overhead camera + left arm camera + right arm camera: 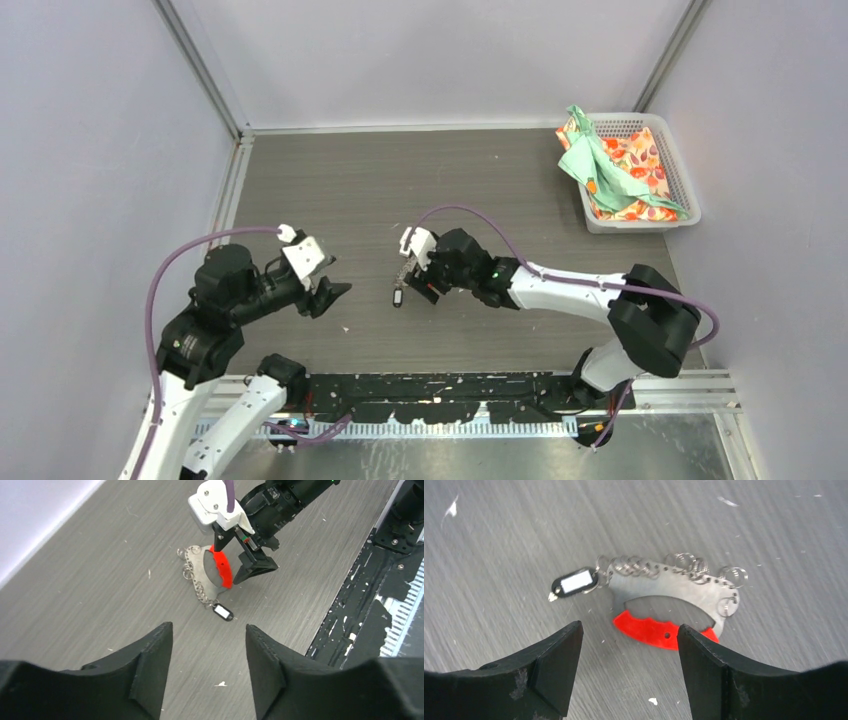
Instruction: Put the keys on the keyring
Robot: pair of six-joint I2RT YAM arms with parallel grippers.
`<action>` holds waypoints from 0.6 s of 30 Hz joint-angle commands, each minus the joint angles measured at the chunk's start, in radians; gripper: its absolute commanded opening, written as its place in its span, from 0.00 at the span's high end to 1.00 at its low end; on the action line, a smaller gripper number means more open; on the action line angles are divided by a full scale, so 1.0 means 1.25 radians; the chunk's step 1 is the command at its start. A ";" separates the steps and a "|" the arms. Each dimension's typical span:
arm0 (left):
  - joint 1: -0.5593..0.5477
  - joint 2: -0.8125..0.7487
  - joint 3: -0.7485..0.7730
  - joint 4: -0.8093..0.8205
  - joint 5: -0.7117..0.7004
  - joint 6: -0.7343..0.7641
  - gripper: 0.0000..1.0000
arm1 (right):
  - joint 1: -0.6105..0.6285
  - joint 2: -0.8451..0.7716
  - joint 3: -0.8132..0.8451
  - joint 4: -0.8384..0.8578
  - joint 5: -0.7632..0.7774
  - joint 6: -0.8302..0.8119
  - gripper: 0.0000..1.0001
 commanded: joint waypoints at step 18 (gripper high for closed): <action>0.128 0.078 -0.098 0.191 0.027 -0.129 0.46 | 0.022 0.216 0.136 0.036 -0.171 -0.086 0.49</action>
